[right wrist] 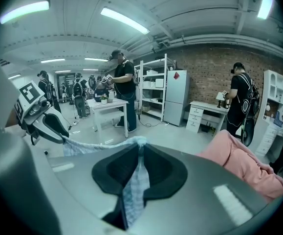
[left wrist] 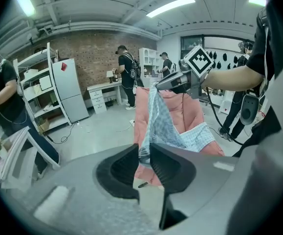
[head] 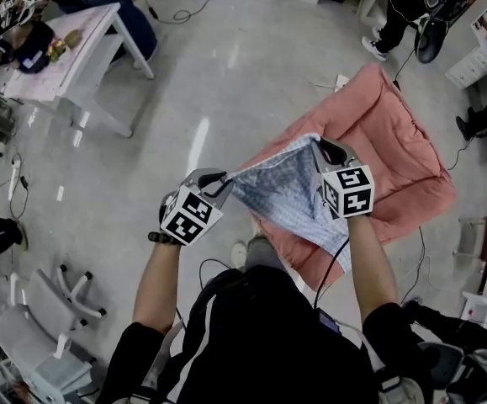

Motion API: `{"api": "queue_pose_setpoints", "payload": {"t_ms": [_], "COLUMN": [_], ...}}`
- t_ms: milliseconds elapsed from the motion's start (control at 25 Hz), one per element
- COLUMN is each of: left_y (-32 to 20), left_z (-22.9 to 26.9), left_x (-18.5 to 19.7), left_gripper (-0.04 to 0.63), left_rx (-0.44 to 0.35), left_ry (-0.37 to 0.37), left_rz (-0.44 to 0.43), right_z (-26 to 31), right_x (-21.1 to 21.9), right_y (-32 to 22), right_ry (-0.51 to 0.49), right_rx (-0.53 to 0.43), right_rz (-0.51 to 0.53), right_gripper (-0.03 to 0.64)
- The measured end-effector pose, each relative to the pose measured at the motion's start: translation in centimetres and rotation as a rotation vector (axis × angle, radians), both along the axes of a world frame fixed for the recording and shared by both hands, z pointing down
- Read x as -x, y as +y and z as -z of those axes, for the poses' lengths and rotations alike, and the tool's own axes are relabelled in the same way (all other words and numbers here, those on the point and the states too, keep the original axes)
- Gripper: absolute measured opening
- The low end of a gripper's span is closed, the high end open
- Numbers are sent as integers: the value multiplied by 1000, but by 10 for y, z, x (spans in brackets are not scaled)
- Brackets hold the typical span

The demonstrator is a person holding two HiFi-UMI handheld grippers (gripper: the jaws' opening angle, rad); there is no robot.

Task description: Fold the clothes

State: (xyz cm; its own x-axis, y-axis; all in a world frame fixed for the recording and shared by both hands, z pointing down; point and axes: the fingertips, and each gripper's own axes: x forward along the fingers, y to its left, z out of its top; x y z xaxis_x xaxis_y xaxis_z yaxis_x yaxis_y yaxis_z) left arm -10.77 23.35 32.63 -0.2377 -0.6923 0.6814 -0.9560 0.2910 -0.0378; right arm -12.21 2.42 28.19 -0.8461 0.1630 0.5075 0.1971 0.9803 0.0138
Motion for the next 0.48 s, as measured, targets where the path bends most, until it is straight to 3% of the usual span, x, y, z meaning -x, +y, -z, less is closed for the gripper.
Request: {"api": "queue_pose_setpoints", "payload": {"t_ms": [480], "left_y": [-25], "left_z": [-43], "left_x": [81], "left_gripper": [80], "left_rx": [88], "left_ry": [41], "left_rz": [87], "right_z": [-42], "right_x": [93], "right_y": [-25], "right_ry": [73], "right_rx": [51], "right_rz": [90], "right_gripper": [43]}}
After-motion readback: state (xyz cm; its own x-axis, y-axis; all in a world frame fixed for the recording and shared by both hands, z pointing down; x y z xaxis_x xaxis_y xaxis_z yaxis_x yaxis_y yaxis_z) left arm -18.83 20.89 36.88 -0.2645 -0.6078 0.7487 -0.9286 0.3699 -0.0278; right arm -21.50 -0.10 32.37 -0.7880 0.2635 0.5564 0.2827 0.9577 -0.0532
